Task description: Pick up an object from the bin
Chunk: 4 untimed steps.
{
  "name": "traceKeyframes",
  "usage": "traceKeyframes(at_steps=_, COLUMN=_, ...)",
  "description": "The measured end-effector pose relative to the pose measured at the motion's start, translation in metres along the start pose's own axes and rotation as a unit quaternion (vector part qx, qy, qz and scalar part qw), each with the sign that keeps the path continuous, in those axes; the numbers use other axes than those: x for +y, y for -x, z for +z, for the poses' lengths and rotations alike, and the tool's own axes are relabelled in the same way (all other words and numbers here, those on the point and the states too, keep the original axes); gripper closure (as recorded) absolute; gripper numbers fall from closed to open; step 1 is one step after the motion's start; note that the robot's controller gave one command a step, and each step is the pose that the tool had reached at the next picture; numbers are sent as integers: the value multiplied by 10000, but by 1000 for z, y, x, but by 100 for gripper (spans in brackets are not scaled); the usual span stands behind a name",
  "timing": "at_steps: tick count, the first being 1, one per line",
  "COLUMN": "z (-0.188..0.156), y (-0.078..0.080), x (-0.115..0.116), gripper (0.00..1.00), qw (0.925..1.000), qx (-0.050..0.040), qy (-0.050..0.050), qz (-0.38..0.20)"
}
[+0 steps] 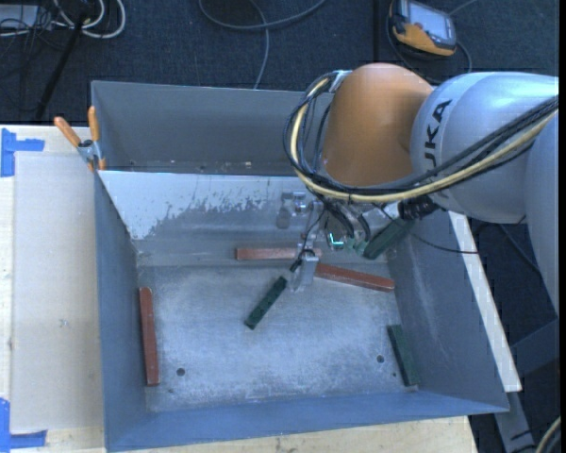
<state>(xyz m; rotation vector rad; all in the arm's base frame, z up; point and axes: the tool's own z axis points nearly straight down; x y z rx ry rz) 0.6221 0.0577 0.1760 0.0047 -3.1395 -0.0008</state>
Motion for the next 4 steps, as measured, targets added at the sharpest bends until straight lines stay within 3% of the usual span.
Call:
traceKeyframes(at_steps=1, z=110, y=-39, x=49, gripper=0, qw=9943, qx=29, qy=1, qz=-1065)
traceKeyframes(at_steps=2, z=106, y=-16, x=-23, gripper=0, qw=9737, qx=-19, qy=-19, qz=-2277)
traceKeyframes(at_steps=3, z=106, y=-16, x=-20, gripper=100, qw=9739, qx=-16, qy=0, qz=-2271)
traceKeyframes(at_steps=4, z=-70, y=-30, x=-31, gripper=100, qw=9780, qx=-62, qy=-13, qz=-2085)
